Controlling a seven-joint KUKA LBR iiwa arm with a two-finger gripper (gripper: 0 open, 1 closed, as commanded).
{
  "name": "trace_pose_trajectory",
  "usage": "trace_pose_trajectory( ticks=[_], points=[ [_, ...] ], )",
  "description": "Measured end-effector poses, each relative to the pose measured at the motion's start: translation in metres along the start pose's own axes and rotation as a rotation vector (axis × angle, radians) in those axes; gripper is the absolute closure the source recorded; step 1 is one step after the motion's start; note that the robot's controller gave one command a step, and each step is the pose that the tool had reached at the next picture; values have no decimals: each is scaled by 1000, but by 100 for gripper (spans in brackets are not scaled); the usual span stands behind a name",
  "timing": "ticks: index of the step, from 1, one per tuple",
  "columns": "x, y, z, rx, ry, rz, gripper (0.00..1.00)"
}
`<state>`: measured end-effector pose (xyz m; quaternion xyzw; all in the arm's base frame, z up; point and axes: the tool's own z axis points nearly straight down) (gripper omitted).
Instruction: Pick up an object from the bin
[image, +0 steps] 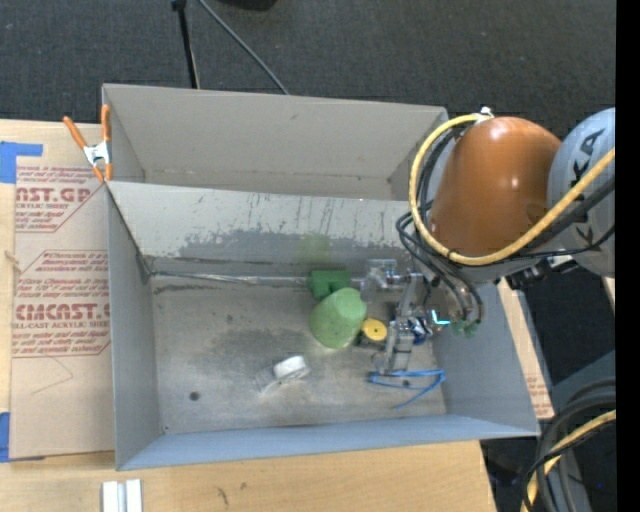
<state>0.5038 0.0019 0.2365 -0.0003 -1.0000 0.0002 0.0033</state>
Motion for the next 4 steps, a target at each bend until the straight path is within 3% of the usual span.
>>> trace_pose_trajectory(
  ticks=[1, 2, 3, 4],
  points=[
    [17, -60, 68, 1, 0, -79, 0],
    [-3, -87, 169, -2, -10, 11, 0],
    [-3, -86, 166, -1, -8, 8, 100],
    [7, -76, 4, 0, -16, 37, 100]
  ],
)
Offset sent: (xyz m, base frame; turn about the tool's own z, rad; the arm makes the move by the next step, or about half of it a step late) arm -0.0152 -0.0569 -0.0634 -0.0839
